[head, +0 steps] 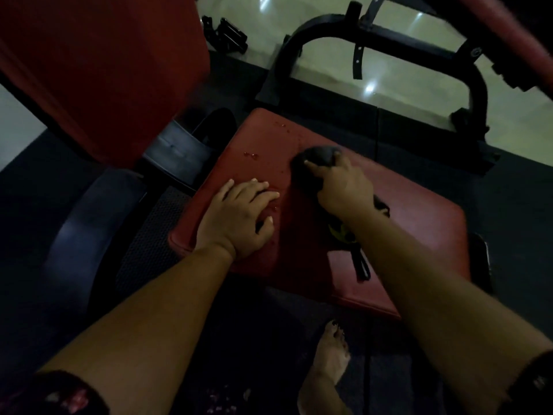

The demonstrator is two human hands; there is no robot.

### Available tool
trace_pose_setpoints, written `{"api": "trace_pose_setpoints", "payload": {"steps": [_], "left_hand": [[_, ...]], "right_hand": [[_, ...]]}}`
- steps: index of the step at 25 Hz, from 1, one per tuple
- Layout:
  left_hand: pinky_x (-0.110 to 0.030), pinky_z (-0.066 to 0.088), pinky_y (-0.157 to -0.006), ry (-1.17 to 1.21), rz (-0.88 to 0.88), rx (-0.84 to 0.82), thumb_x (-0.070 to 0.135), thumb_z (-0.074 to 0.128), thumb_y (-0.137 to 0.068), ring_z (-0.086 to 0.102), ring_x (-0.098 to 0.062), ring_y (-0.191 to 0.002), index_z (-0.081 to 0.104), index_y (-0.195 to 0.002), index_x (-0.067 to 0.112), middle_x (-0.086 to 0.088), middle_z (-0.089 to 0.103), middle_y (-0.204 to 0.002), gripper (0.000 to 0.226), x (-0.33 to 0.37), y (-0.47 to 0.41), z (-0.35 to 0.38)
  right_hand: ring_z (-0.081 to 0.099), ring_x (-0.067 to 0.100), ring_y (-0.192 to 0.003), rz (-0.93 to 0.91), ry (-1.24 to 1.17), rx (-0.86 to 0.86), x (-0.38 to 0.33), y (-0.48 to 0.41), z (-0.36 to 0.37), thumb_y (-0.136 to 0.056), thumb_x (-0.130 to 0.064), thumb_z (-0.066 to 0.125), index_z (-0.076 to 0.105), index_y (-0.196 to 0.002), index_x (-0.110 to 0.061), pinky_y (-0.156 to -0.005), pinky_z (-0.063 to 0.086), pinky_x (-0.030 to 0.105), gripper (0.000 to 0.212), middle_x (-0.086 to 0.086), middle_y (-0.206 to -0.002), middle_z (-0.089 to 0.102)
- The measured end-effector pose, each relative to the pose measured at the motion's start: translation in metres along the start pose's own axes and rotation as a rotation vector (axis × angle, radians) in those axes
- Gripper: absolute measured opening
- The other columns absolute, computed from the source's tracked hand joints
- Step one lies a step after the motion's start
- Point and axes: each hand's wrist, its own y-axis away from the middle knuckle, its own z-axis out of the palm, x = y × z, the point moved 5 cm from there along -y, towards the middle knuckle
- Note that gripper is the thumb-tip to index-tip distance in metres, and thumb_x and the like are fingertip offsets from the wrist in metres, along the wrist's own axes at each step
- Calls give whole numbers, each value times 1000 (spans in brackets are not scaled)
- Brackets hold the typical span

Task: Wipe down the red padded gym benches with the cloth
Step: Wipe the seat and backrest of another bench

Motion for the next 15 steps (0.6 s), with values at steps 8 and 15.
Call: {"api": "trace_pose_setpoints", "payload": {"steps": [8, 15], "left_hand": [[-43, 12, -121, 15, -90, -115, 44, 38, -95, 19, -18, -149, 28, -154, 29, 4, 24, -161, 62, -6, 2, -21], [-32, -1, -121, -22, -119, -127, 47, -2, -90, 5, -15, -152, 15, -157, 16, -4, 10, -164, 75, -38, 13, -6]], "right_hand": [[53, 42, -114, -116, -22, -51, -35, 168, 23, -87, -36, 67, 33, -144, -53, -81, 50, 45, 69, 20, -158, 22], [41, 39, -127, -314, 67, -46, -58, 117, 16, -96, -37, 53, 24, -143, -60, -93, 42, 45, 61, 15, -162, 8]]}}
